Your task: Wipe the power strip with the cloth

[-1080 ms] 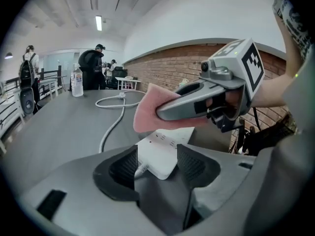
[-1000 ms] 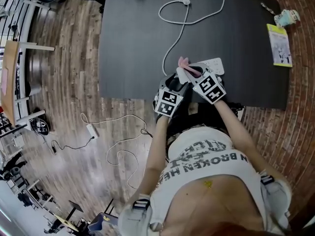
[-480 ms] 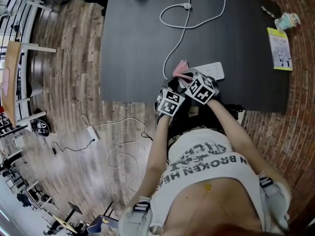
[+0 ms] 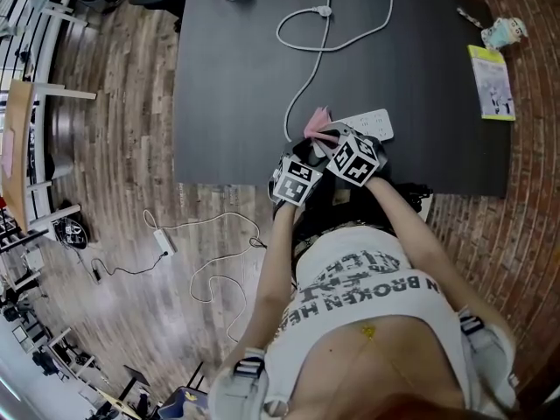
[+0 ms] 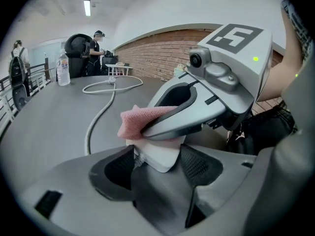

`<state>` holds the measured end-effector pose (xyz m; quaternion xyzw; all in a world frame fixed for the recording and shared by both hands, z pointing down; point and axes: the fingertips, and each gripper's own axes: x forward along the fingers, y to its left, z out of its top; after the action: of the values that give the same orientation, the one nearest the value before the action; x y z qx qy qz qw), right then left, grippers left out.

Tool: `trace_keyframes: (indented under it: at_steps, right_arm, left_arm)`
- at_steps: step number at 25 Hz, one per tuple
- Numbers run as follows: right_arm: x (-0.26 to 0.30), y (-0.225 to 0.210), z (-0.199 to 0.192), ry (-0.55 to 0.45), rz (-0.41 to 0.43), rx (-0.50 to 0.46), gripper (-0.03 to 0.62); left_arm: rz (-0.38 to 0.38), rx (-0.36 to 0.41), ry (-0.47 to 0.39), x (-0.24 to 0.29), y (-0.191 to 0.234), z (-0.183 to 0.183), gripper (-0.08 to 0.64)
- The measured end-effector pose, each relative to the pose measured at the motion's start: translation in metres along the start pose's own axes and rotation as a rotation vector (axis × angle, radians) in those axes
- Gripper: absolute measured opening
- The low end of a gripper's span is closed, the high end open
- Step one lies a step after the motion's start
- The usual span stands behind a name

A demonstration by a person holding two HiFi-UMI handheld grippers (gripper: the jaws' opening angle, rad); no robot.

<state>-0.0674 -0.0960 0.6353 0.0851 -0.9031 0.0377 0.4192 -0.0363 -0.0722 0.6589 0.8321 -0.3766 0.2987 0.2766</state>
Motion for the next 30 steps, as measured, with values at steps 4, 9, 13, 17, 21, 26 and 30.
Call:
trace_keyframes:
  at_steps: [4,9,13,17,21,26,30]
  right_arm:
    - [-0.006,-0.005,-0.008,0.009,-0.015,0.011,0.017]
    - [-0.013,-0.012,-0.015,0.012,-0.039,0.035,0.017]
    - [-0.018,-0.018,-0.021,0.012,-0.057,0.062,0.017]
    - [-0.022,-0.024,-0.025,0.003,-0.069,0.089,0.017]
    - [-0.026,-0.029,-0.029,0.002,-0.079,0.104,0.015]
    - [-0.032,-0.035,-0.037,0.01,-0.105,0.116,0.017]
    - [-0.04,-0.044,-0.044,0.019,-0.134,0.124,0.017]
  left_arm:
    - [-0.008,0.01,0.008,-0.003,-0.001,0.002,0.279]
    - [-0.008,0.014,0.006,-0.003,-0.001,0.0,0.279]
    - [-0.014,0.012,0.013,-0.005,-0.002,0.002,0.279]
    - [-0.018,0.005,0.023,0.0,0.0,-0.003,0.279]
    - [-0.019,0.007,0.032,-0.004,-0.002,0.002,0.279]
    - [-0.021,0.004,0.033,-0.004,-0.002,0.002,0.279]
    - [-0.011,-0.001,0.03,-0.005,0.0,0.003,0.279]
